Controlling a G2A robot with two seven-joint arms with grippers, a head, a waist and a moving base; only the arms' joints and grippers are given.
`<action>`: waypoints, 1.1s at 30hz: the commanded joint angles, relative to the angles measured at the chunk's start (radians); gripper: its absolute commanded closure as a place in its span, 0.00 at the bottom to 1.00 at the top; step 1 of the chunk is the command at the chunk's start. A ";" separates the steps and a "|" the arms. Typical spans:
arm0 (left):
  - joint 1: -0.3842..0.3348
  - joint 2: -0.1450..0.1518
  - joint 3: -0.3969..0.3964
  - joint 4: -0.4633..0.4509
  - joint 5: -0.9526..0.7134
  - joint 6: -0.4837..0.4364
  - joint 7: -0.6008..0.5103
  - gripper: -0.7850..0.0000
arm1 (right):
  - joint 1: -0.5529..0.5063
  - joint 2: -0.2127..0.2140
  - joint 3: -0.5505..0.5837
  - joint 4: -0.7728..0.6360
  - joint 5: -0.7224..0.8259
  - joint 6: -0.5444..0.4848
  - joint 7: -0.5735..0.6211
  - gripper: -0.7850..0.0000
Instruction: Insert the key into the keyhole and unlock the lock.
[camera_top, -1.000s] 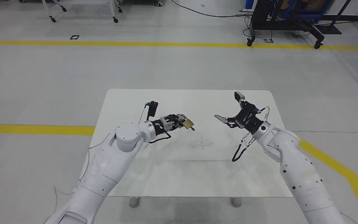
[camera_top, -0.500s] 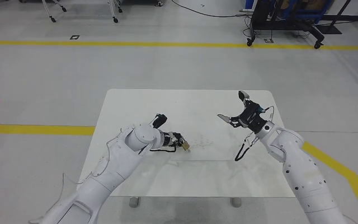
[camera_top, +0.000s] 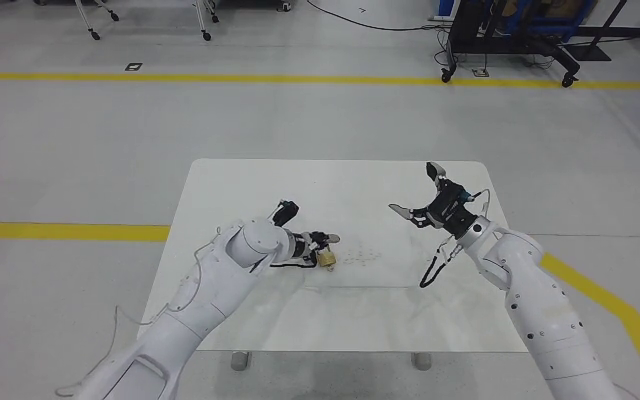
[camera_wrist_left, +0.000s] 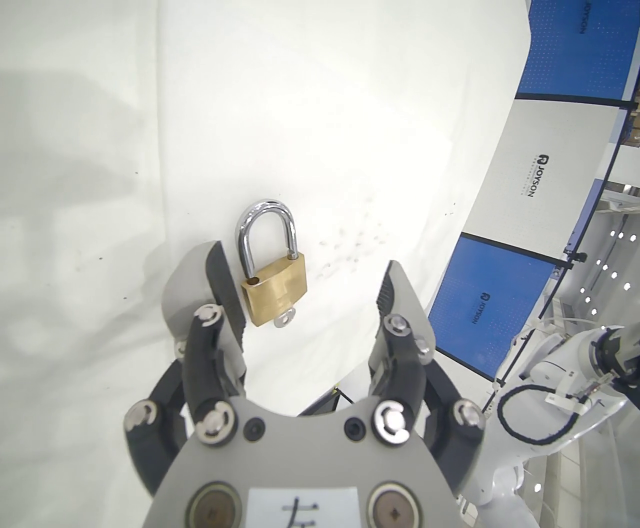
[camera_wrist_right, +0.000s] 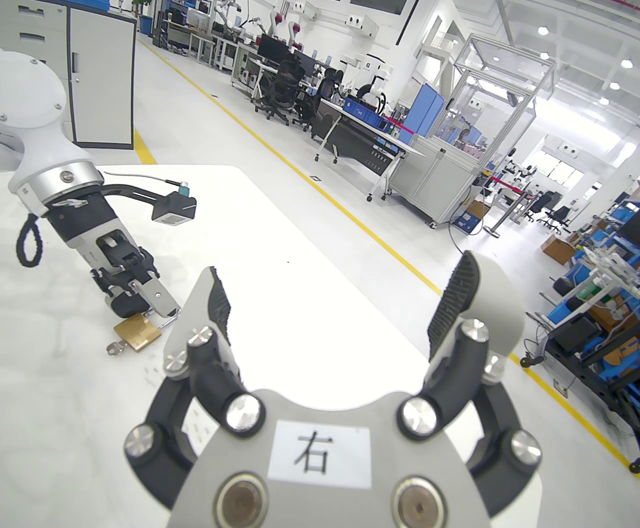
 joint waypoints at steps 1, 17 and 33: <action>0.003 0.001 -0.008 -0.007 -0.009 -0.015 -0.001 0.00 | 0.000 0.000 0.000 0.000 0.000 0.000 0.000 0.00; 0.159 0.055 -0.212 -0.248 0.254 -0.552 0.421 0.00 | -0.047 -0.002 0.095 -0.017 0.071 0.162 -0.095 0.00; 0.210 0.062 -0.228 -0.304 0.340 -0.593 0.502 0.00 | -0.062 -0.006 0.109 -0.028 0.093 0.194 -0.141 0.00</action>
